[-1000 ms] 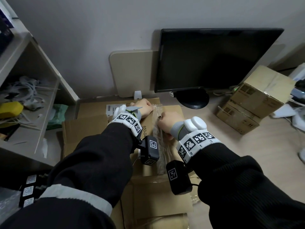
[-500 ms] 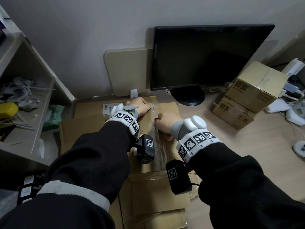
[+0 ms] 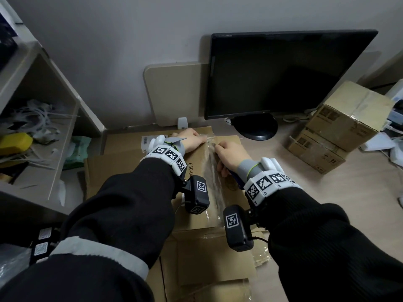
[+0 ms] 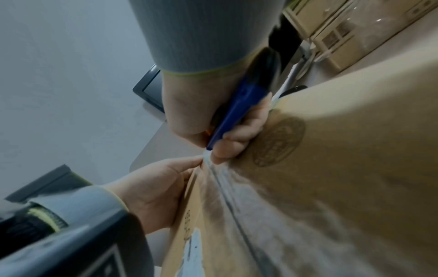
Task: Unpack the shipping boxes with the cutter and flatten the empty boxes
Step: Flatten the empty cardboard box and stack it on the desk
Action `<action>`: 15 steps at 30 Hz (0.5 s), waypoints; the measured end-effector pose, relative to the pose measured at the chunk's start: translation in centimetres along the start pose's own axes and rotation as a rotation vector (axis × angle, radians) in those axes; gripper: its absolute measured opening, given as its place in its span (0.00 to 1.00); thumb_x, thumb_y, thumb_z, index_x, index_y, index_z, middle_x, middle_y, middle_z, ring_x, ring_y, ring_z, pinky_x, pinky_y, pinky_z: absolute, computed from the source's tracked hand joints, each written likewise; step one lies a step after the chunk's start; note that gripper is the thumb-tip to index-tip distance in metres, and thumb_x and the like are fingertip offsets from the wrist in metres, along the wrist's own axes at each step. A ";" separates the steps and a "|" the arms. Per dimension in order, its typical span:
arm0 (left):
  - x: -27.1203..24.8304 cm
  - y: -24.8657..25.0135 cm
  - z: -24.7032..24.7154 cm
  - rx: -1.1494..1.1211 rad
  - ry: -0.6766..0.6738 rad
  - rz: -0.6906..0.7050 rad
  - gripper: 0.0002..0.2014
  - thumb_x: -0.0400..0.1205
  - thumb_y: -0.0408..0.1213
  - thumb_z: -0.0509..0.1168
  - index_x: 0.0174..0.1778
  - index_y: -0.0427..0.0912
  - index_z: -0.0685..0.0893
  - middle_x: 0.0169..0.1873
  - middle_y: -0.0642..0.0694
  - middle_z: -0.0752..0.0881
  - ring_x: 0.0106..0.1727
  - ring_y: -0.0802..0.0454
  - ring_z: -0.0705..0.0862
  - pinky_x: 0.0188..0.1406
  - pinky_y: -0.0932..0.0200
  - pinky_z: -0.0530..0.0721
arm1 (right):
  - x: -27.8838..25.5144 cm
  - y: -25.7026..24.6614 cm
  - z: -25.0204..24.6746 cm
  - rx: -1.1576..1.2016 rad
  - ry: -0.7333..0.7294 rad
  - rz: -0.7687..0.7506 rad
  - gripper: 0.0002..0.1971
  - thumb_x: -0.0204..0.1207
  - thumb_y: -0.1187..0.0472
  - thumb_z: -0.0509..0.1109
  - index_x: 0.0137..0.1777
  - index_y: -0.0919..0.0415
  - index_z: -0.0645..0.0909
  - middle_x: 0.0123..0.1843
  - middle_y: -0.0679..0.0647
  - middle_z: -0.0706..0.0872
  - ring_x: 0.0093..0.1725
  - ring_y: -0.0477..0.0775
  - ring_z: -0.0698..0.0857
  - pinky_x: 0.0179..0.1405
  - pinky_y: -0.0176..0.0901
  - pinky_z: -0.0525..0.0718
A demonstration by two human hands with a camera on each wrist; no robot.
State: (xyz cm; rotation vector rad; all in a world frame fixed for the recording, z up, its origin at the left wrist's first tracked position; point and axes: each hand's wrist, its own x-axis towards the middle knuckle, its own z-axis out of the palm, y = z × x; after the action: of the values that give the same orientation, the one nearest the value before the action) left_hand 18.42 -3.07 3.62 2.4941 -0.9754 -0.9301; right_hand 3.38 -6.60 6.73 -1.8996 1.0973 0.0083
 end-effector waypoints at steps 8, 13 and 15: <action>0.2 -0.1 -0.1 -0.033 -0.001 0.005 0.08 0.83 0.55 0.59 0.46 0.56 0.77 0.66 0.42 0.80 0.73 0.39 0.69 0.68 0.52 0.67 | 2.5 -2.3 0.4 -0.121 0.072 0.072 0.17 0.81 0.61 0.52 0.35 0.64 0.78 0.10 0.50 0.77 0.08 0.47 0.76 0.10 0.27 0.71; 0.5 -0.1 0.1 -0.039 -0.007 -0.010 0.06 0.83 0.53 0.59 0.44 0.58 0.76 0.68 0.39 0.78 0.73 0.39 0.69 0.67 0.53 0.68 | 2.4 -3.1 0.0 -0.228 0.007 0.097 0.19 0.83 0.62 0.54 0.31 0.65 0.77 0.07 0.50 0.73 0.06 0.44 0.73 0.05 0.24 0.61; 0.6 -0.1 0.1 -0.048 -0.005 -0.015 0.08 0.83 0.52 0.60 0.39 0.59 0.75 0.67 0.38 0.79 0.72 0.39 0.70 0.67 0.52 0.69 | 2.6 -3.4 -0.1 -0.262 -0.029 0.105 0.18 0.82 0.62 0.55 0.33 0.65 0.79 0.11 0.51 0.78 0.10 0.46 0.77 0.09 0.26 0.71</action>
State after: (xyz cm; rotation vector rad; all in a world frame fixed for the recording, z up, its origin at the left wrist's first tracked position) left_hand 18.72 -3.42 3.26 2.4634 -0.9261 -0.9534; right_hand 7.26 -7.77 8.12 -2.0625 1.2229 0.2487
